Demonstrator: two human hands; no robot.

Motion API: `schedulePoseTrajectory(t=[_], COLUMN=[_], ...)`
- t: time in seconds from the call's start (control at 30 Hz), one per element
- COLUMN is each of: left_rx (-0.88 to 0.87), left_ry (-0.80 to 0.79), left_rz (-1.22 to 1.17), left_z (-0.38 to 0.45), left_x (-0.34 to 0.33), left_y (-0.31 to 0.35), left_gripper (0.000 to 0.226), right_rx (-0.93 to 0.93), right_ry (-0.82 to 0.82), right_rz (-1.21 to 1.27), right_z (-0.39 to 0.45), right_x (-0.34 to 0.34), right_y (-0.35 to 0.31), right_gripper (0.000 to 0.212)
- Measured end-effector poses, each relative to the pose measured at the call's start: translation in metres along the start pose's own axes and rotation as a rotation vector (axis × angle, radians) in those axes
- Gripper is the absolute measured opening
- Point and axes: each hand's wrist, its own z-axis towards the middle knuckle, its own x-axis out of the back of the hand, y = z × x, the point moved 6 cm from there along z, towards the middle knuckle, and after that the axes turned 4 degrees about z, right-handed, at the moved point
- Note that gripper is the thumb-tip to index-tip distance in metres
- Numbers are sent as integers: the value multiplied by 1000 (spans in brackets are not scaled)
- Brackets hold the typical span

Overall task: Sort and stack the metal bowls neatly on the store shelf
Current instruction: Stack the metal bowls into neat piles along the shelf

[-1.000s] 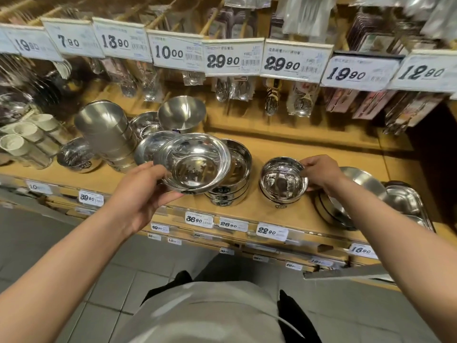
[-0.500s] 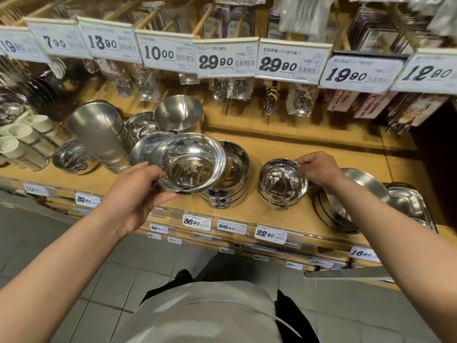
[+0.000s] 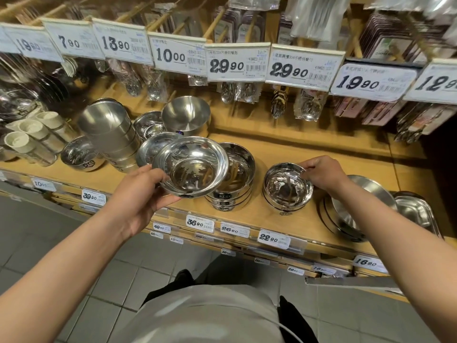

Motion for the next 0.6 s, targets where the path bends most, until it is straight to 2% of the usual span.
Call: schedulePoseTrajectory(t=[0.13,0.3,0.4,0.47,0.53,0.6], left_rx=[7,26,39,47,47,48], left_ry=[-23,-23,-36,-39,-61,-106], left_rz=[-5,-11,-41,-64,-90,-104], left_z=[0,4,6,8,10,11], left_x=[5,13,17,19,19,16], left_y=[-2,-4,-4,-2,0,5], left_gripper=[19,24,32,46,55,51], right_rx=[-35,-60,5,37,60,83], right_ry=[-50,86,181,217,195,154], right_rz=[-66,-119,-37,70,181,274], right_z=[0,-17,-40,-55,-70,-84], right_x=[2,20,23,17,5,-10], right_y=[4,-13,-34,-48,-66,-85], right_gripper=[36,49,39,28,20,17])
